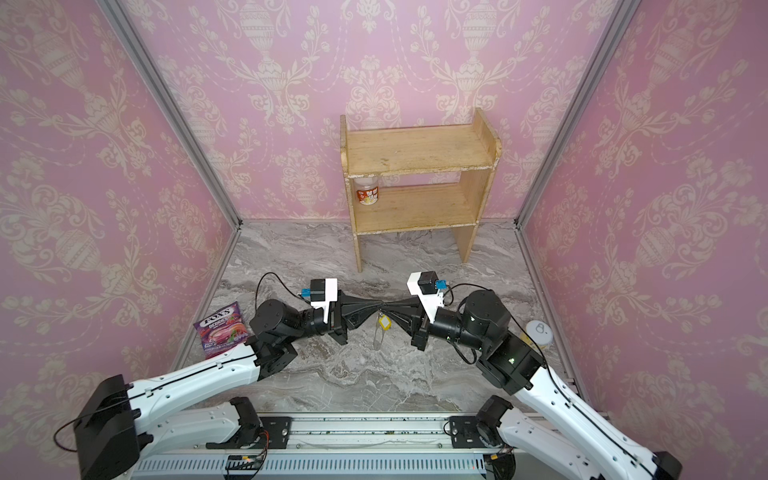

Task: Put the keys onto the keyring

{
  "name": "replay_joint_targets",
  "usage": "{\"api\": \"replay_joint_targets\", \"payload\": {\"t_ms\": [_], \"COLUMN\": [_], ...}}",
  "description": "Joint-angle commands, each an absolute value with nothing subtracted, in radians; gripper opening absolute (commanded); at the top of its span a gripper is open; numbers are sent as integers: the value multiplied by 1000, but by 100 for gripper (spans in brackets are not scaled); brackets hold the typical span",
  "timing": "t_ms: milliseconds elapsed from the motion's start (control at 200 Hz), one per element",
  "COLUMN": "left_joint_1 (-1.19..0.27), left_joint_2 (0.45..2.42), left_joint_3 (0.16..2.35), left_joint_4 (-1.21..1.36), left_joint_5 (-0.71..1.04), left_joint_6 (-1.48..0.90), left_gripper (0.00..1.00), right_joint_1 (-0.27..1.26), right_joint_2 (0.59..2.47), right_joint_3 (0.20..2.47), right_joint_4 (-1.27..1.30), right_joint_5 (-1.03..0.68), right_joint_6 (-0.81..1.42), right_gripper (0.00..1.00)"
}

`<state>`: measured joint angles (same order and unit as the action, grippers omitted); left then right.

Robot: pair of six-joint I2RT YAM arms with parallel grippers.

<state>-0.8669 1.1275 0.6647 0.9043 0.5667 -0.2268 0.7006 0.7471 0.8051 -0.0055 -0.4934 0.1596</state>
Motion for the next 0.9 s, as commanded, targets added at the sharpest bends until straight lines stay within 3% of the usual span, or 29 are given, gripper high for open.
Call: {"api": "replay_joint_targets", "payload": {"t_ms": [0,300,455,515,756,896], "left_joint_1": [-870,-870,-870,-870,-870,-871], "left_joint_2": [1128,1113,1069,1049,1044,1084], "left_joint_3": [697,710,760,798,1013,1095], "left_joint_4": [939,823,611,468,-115,-315], "left_joint_5": [589,572,575,577,580,589], "left_joint_6": [-247,-239,-194,-149,49,131], "left_gripper": [0,0,27,32,39,39], "right_joint_1": [695,697,698,697,699,706], "right_joint_2": [742,781,820,839,867,886], "right_joint_3": [801,878,980,1020,1106,1140], "right_joint_4": [10,-201,-424,-502,-661,-712], "right_joint_5": [-506,-505,-472,-461,-427,-428], "right_joint_6": [170,58,-60,-98,-182,-216], "right_gripper": [0,0,0,0,0,0]}}
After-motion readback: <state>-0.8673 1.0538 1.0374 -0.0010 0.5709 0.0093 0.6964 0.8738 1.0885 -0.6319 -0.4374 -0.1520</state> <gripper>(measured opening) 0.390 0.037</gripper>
